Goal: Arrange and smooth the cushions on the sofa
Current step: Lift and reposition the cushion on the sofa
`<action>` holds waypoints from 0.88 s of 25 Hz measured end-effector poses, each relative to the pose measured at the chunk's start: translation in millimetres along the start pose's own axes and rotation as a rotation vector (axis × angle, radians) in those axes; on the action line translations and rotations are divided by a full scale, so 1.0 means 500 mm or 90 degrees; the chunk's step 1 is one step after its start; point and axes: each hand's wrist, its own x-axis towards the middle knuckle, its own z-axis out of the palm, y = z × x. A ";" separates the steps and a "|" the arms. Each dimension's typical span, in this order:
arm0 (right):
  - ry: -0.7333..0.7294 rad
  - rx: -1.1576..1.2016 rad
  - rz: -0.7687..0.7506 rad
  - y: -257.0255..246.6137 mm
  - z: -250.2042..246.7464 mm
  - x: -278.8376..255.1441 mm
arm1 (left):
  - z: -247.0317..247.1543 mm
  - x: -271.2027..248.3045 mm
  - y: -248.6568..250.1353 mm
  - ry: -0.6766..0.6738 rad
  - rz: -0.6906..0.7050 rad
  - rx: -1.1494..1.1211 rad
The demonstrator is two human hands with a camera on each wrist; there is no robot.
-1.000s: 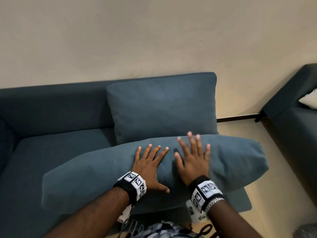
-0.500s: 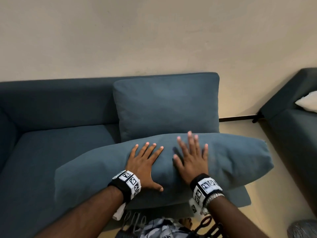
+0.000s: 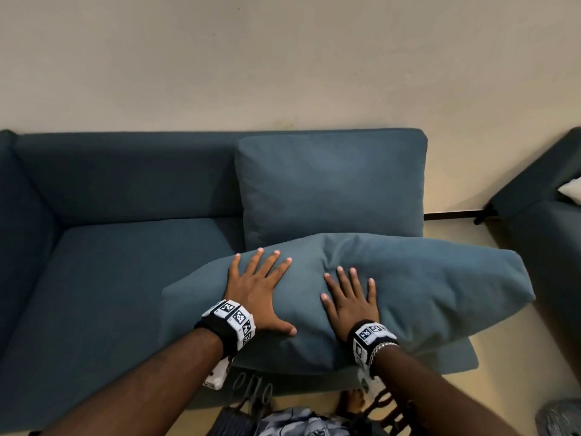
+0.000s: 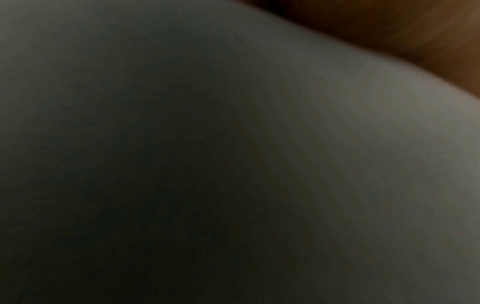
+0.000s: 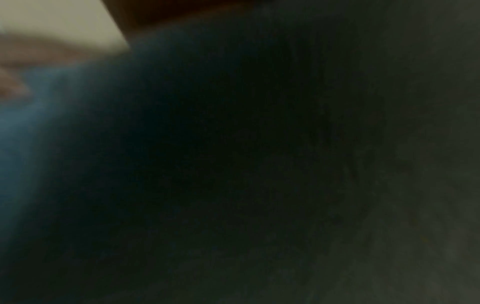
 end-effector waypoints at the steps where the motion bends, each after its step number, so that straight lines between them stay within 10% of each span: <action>1: -0.055 -0.005 0.029 0.004 0.007 0.012 | 0.005 -0.006 -0.009 -0.001 -0.002 0.000; 8: 0.393 0.227 0.008 -0.098 -0.100 -0.005 | 0.004 -0.029 -0.083 0.025 -0.010 -0.024; 13: -0.070 -0.009 0.019 -0.090 0.019 0.039 | 0.018 -0.039 -0.096 -0.004 -0.014 -0.013; 19: 0.420 0.297 -0.052 -0.199 -0.132 0.018 | -0.001 -0.029 -0.169 0.022 -0.046 -0.055; 22: 0.071 -0.016 -0.134 -0.221 -0.027 0.047 | 0.008 -0.027 -0.170 0.005 -0.046 -0.049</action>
